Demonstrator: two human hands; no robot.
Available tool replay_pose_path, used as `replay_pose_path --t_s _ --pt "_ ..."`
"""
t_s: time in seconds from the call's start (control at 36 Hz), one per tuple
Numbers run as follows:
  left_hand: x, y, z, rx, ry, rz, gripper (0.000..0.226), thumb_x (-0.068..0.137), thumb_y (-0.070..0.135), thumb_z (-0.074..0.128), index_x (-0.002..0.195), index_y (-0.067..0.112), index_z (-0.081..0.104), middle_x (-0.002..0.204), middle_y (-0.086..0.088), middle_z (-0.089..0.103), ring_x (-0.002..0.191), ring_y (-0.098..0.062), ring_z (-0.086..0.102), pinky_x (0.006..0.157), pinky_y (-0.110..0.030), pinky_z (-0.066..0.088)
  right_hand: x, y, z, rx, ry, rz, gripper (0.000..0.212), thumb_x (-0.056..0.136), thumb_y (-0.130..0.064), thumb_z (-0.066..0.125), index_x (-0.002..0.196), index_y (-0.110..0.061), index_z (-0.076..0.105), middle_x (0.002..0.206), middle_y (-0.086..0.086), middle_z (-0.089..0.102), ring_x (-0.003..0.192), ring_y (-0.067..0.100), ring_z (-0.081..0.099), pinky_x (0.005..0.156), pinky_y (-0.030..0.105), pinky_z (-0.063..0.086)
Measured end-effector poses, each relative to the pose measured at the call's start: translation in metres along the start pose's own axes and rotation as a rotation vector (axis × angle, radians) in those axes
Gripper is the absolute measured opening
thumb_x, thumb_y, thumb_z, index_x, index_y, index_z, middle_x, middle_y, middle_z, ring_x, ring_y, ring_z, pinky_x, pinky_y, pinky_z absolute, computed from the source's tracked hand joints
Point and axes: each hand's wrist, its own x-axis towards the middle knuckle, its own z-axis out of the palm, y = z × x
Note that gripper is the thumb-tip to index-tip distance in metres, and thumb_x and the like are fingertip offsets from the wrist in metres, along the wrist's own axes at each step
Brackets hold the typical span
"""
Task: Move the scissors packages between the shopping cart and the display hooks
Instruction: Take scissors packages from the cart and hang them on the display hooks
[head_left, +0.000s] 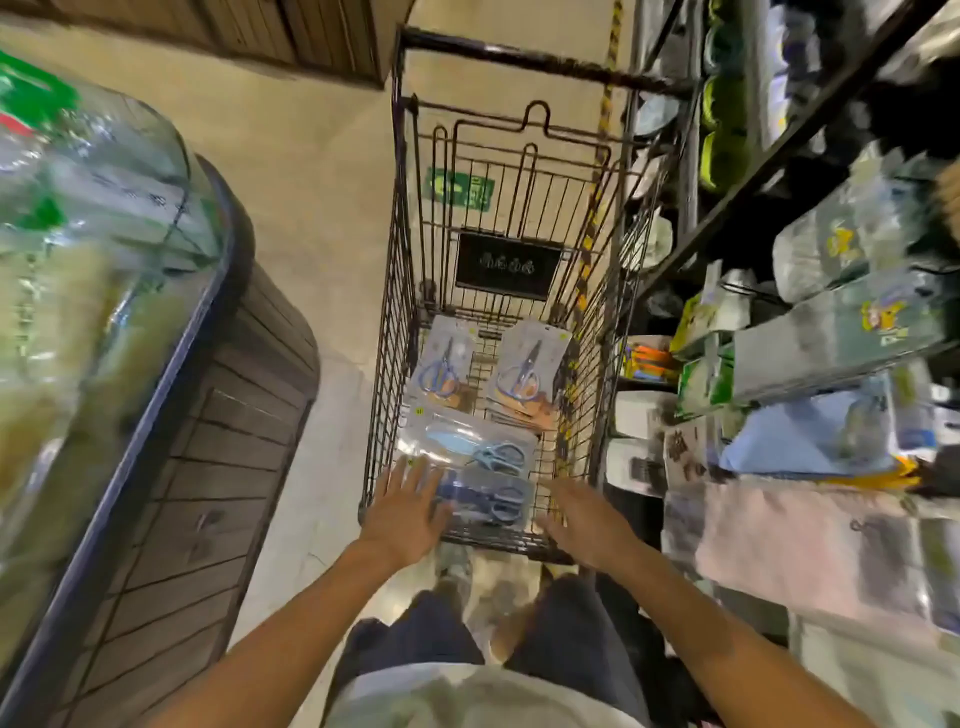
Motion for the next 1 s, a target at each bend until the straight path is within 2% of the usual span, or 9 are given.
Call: replay_pose_path --t_s 0.14,0.31,0.44,0.53,0.61,0.69,0.78,0.86,1.0 --pt "0.027 -0.003 0.011 -0.071 -0.073 -0.043 0.07 0.106 0.056 0.02 0.162 0.025 -0.009 0.171 -0.004 -0.009 0.157 -0.029 -0.011 0.127 -0.045 -0.007 0.036 0.01 0.015 0.062 -0.076 0.007 0.054 0.098 -0.029 0.058 0.15 -0.023 0.043 0.147 0.006 0.053 0.134 0.024 0.049 0.11 0.035 0.038" --pt "0.067 -0.02 0.043 -0.123 -0.068 -0.124 0.104 0.073 0.083 -0.021 0.162 0.03 -0.01 0.171 -0.001 -0.005 0.157 -0.031 -0.005 0.126 -0.047 -0.003 0.098 0.03 0.053 0.093 -0.099 0.025 0.048 0.092 -0.018 0.064 0.139 -0.02 0.053 0.135 0.008 0.058 0.123 0.027 0.055 0.101 0.034 0.045" --pt "0.098 -0.028 0.074 -0.106 -0.059 -0.138 0.092 0.081 0.067 -0.007 0.162 0.025 -0.007 0.17 -0.005 -0.007 0.157 -0.033 -0.001 0.117 -0.039 -0.015 0.141 0.044 0.091 0.045 -0.132 0.044 0.046 0.091 -0.025 0.066 0.135 -0.022 0.049 0.126 0.008 0.057 0.117 0.028 0.054 0.095 0.043 0.05" --pt "0.115 -0.032 0.09 -0.122 -0.072 -0.171 0.094 0.079 0.069 -0.006 0.161 0.024 -0.008 0.17 -0.006 -0.009 0.157 -0.031 -0.004 0.116 -0.037 -0.015 0.165 0.051 0.114 0.034 -0.064 0.01 0.063 0.084 -0.02 0.07 0.142 -0.023 0.048 0.128 0.009 0.059 0.117 0.029 0.057 0.096 0.043 0.052" --pt "0.127 -0.034 0.1 -0.134 -0.092 -0.201 0.081 0.098 0.065 0.019 0.161 0.023 -0.012 0.17 -0.004 -0.013 0.157 -0.027 -0.009 0.117 -0.033 -0.015 0.181 0.054 0.135 0.027 0.02 -0.086 0.069 0.078 -0.01 0.078 0.142 -0.012 0.053 0.131 0.013 0.061 0.117 0.032 0.059 0.095 0.04 0.05" --pt "0.137 -0.034 0.104 -0.128 -0.11 -0.219 0.08 0.104 0.054 0.034 0.161 0.019 -0.011 0.17 -0.007 -0.014 0.157 -0.028 -0.009 0.125 -0.04 -0.008 0.194 0.047 0.145 -0.002 0.058 -0.12 0.068 0.075 -0.007 0.077 0.139 -0.011 0.055 0.131 0.01 0.062 0.119 0.033 0.059 0.099 0.042 0.05" --pt "0.146 -0.039 0.109 -0.158 -0.141 -0.219 0.08 0.102 0.056 0.033 0.162 0.019 -0.006 0.17 -0.011 -0.007 0.157 -0.03 -0.006 0.128 -0.044 0.001 0.202 0.048 0.159 -0.043 0.122 -0.179 0.073 0.058 -0.002 0.085 0.127 -0.003 0.063 0.12 0.013 0.068 0.106 0.035 0.068 0.088 0.046 0.06" --pt "0.149 -0.049 0.114 -0.257 -0.055 -0.165 0.083 0.09 0.062 0.026 0.161 0.018 0.021 0.166 -0.016 0.024 0.153 -0.04 0.017 0.124 -0.055 0.02 0.208 0.052 0.171 -0.07 0.051 -0.145 0.074 0.075 -0.016 0.08 0.143 -0.011 0.051 0.138 0.01 0.058 0.124 0.031 0.057 0.104 0.047 0.051" --pt "0.155 -0.06 0.116 -0.25 -0.032 -0.135 0.081 0.09 0.056 0.046 0.158 0.029 0.01 0.166 -0.014 0.024 0.154 -0.04 0.017 0.123 -0.057 0.023 0.221 0.056 0.175 -0.061 -0.018 -0.122 0.059 0.089 -0.013 0.068 0.144 -0.021 0.049 0.142 0.007 0.053 0.128 0.032 0.05 0.1 0.049 0.051"
